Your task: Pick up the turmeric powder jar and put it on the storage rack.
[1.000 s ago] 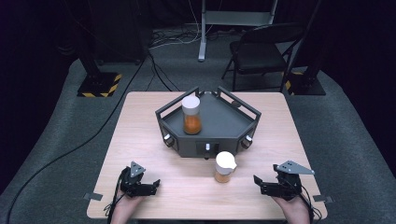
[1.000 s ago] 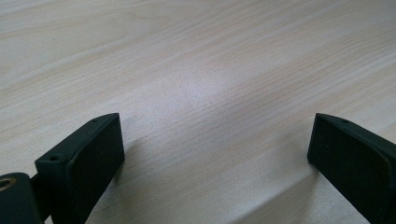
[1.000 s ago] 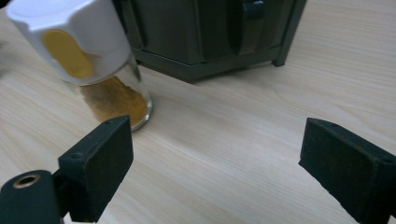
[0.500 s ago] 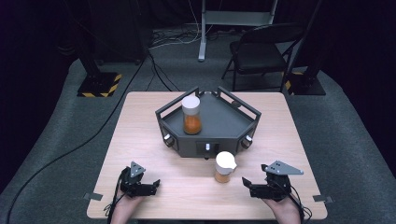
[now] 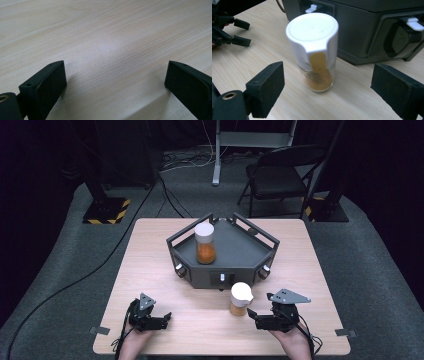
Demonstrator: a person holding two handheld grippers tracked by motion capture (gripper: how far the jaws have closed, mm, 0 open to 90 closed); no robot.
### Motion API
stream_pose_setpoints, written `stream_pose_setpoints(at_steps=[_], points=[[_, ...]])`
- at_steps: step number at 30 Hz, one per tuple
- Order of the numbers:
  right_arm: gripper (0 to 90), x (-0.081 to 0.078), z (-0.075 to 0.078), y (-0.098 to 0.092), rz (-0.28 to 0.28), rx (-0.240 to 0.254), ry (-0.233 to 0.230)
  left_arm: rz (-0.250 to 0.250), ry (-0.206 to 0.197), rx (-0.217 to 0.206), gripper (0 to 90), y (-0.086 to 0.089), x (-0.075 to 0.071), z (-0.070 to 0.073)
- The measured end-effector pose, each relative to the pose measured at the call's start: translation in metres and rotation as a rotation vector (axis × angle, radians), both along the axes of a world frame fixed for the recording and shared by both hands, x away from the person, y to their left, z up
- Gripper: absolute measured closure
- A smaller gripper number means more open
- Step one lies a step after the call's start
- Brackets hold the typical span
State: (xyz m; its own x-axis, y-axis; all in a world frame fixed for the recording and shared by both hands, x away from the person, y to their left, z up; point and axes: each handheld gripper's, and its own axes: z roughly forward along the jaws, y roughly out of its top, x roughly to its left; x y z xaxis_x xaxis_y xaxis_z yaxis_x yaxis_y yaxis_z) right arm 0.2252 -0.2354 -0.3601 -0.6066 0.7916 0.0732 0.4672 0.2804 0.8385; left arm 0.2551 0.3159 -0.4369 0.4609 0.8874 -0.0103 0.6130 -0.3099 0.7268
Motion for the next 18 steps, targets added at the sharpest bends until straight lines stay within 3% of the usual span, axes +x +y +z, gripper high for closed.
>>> stream_pose_setpoints(at_steps=[8,13,18], points=[[11.6,0.016,-0.002,0.013,0.020,-0.003,0.020,0.000,0.000,0.000,3.3,0.000,0.000,0.000],[12.9,0.022,-0.003,0.022,0.037,-0.026,0.015,-0.001,0.000,0.000,3.3,0.000,0.000,0.000],[15.5,0.026,-0.008,0.026,0.031,-0.017,-0.005,-0.001,0.000,0.000,3.3,0.000,0.000,0.000]])
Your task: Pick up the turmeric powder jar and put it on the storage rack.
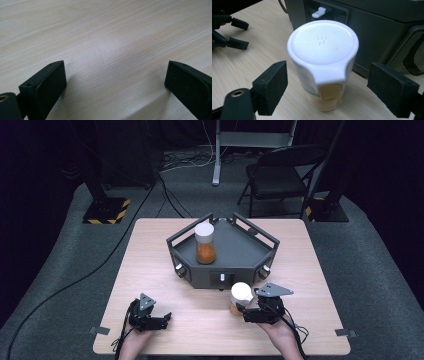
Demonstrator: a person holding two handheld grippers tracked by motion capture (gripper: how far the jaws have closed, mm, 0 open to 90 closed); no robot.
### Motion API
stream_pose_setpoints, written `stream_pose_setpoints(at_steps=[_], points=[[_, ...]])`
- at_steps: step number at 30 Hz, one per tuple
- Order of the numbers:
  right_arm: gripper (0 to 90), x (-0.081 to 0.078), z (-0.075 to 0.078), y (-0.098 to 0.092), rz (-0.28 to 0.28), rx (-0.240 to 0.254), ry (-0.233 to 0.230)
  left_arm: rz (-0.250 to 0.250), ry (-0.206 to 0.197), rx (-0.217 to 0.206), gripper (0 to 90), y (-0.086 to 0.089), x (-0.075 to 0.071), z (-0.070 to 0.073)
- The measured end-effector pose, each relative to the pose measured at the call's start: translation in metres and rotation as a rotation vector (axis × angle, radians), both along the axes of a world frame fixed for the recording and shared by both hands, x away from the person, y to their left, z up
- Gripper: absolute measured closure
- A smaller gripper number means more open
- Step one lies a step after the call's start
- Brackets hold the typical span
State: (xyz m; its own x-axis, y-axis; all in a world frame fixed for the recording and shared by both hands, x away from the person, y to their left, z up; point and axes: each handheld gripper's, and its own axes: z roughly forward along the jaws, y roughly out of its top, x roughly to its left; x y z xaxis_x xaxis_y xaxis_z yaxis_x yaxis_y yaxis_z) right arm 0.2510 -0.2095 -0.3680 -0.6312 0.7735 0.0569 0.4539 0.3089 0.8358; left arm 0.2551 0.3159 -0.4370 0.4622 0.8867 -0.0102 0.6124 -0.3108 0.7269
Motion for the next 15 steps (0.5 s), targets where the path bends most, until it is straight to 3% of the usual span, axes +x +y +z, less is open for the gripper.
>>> stream_pose_setpoints(at_steps=[8,15], points=[[19.7,0.011,-0.005,0.011,0.008,-0.013,-0.009,0.000,0.000,0.000,3.3,0.000,0.000,0.000],[28.5,0.018,-0.007,0.019,0.026,-0.028,-0.005,0.000,0.000,0.000,3.3,0.000,0.000,0.000]])
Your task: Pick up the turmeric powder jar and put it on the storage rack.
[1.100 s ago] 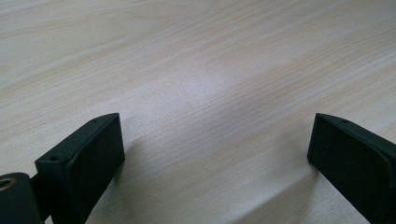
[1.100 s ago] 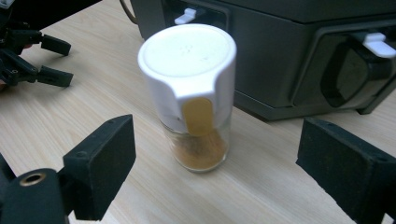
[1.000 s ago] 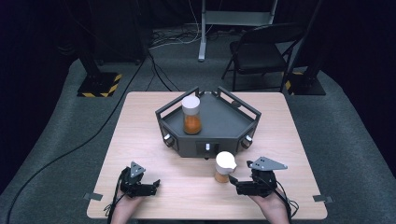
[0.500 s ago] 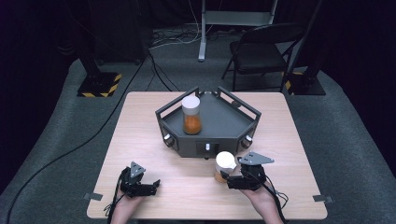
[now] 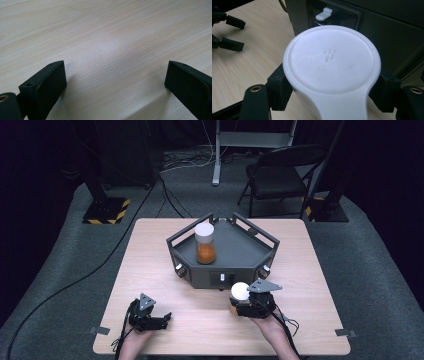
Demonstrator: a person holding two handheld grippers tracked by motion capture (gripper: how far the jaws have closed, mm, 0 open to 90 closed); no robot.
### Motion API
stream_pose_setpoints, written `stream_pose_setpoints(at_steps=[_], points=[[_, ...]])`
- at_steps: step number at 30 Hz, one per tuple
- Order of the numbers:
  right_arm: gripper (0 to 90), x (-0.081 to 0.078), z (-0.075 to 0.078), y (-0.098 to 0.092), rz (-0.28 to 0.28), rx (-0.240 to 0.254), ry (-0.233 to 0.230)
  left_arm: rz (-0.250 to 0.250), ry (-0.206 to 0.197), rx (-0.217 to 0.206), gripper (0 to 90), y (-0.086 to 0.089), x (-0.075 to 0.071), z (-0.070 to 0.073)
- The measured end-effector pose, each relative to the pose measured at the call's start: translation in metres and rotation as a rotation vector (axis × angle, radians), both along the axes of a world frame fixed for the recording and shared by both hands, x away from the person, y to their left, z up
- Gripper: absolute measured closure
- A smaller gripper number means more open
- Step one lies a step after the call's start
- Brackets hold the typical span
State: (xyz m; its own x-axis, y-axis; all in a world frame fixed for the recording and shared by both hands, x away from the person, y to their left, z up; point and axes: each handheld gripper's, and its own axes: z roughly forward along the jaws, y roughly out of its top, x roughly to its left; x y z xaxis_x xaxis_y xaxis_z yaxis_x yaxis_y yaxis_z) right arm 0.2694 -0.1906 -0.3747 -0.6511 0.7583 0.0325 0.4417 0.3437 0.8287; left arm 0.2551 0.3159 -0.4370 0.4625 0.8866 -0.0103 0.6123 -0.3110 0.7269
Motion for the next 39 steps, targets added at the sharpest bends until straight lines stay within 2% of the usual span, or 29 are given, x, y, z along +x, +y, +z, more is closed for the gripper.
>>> stream_pose_setpoints(at_steps=[6,11,24,39], points=[[29.3,0.000,0.008,0.006,-0.003,-0.040,0.001,0.000,0.000,0.000,3.3,0.000,0.000,0.000],[29.3,0.000,0.017,-0.001,-0.004,-0.022,0.004,-0.001,0.000,0.000,3.3,0.000,0.000,0.000],[29.4,-0.002,0.060,-0.013,0.018,-0.034,-0.037,-0.001,0.000,0.000,3.3,0.000,0.000,0.000],[29.4,0.005,0.102,-0.015,0.029,-0.043,-0.051,-0.001,0.000,0.000,3.3,0.000,0.000,0.000]])
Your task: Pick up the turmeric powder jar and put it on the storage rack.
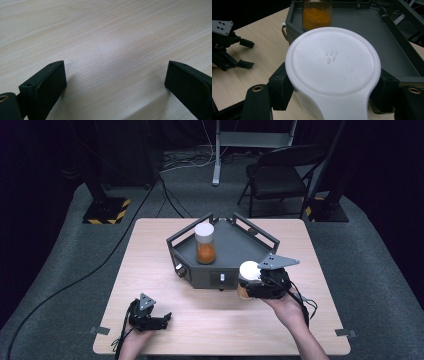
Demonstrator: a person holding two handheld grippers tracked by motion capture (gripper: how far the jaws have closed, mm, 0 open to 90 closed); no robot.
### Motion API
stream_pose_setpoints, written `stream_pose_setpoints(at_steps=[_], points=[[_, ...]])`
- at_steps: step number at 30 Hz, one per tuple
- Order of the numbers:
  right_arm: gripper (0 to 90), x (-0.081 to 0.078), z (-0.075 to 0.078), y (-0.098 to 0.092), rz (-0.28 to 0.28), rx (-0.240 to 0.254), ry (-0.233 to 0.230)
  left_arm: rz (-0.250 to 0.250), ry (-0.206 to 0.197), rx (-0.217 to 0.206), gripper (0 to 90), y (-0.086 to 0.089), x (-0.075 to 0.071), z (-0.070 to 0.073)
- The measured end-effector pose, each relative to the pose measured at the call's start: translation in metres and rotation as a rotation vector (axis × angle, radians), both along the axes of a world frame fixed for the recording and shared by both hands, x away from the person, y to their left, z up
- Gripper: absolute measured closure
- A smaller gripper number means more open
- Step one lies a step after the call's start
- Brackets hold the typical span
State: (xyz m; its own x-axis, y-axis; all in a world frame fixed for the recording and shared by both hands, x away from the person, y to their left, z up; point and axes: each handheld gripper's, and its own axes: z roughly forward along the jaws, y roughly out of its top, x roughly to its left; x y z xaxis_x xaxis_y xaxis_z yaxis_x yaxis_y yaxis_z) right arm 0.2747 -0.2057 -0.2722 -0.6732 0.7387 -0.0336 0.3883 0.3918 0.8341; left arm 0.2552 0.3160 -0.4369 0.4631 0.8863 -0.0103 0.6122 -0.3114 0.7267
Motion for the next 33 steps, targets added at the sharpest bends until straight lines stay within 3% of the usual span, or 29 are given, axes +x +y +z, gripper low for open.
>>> stream_pose_setpoints(at_steps=[7,18,33], points=[[29.4,0.006,0.015,0.003,-0.002,-0.009,-0.004,0.000,0.000,0.000,3.3,0.000,0.000,0.000],[29.4,0.021,0.037,-0.001,-0.030,0.022,0.001,0.000,0.000,0.000,3.3,0.000,0.000,0.000],[29.4,0.051,0.062,0.006,-0.075,-0.006,-0.002,-0.001,0.000,0.000,3.2,0.000,0.000,0.000]])
